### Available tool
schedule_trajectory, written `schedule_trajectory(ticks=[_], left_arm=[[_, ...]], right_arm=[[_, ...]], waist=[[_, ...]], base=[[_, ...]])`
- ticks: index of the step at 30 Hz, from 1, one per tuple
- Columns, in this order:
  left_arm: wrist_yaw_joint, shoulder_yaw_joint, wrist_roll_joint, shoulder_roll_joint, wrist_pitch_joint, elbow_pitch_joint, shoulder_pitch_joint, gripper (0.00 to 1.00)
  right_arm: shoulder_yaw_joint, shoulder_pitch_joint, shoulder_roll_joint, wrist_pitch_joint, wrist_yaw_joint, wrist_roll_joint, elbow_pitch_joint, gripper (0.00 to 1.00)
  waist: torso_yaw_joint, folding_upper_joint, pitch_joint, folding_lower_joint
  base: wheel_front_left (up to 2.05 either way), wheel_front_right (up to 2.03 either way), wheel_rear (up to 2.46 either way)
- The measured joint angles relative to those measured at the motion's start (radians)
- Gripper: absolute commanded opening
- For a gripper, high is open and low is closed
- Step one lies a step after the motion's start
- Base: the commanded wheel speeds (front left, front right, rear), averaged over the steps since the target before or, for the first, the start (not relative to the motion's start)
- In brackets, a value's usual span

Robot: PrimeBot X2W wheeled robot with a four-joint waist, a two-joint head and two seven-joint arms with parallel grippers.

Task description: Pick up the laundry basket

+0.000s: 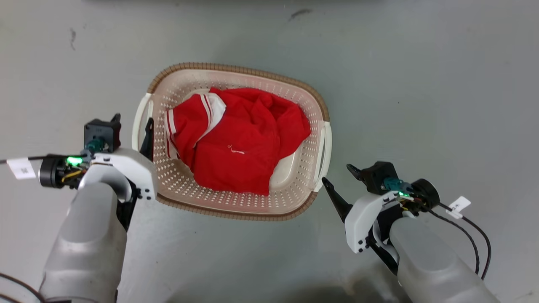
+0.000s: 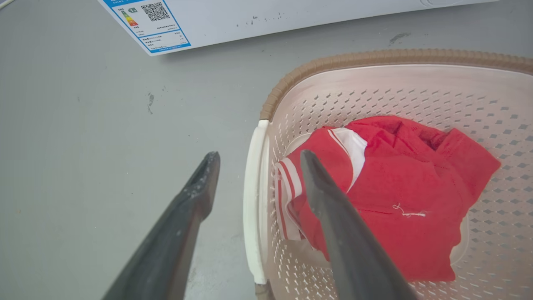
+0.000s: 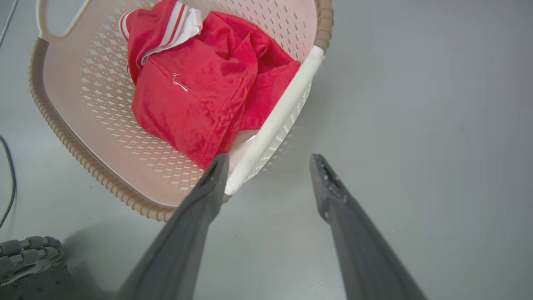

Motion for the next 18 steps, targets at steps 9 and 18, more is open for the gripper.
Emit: schedule_trajectory(ticks=[9, 18], left_arm=[[0.004, -0.033, 0.019, 0.017, 0.000, 0.086, -0.093, 1.00], [0.009, -0.061, 0.027, 0.019, 0.000, 0.148, -0.154, 1.00]], right_arm=[[0.104, -0.076, 0.000, 0.000, 0.000, 0.085, 0.026, 1.00], [0.191, -0.127, 0.000, 0.000, 0.000, 0.177, 0.058, 1.00]], waist=[[-0.005, 0.0000, 0.070, -0.0001], [-0.012, 0.0000, 0.120, -0.0001]], base=[[0.00, 0.00, 0.00], [0.00, 0.00, 0.00]])
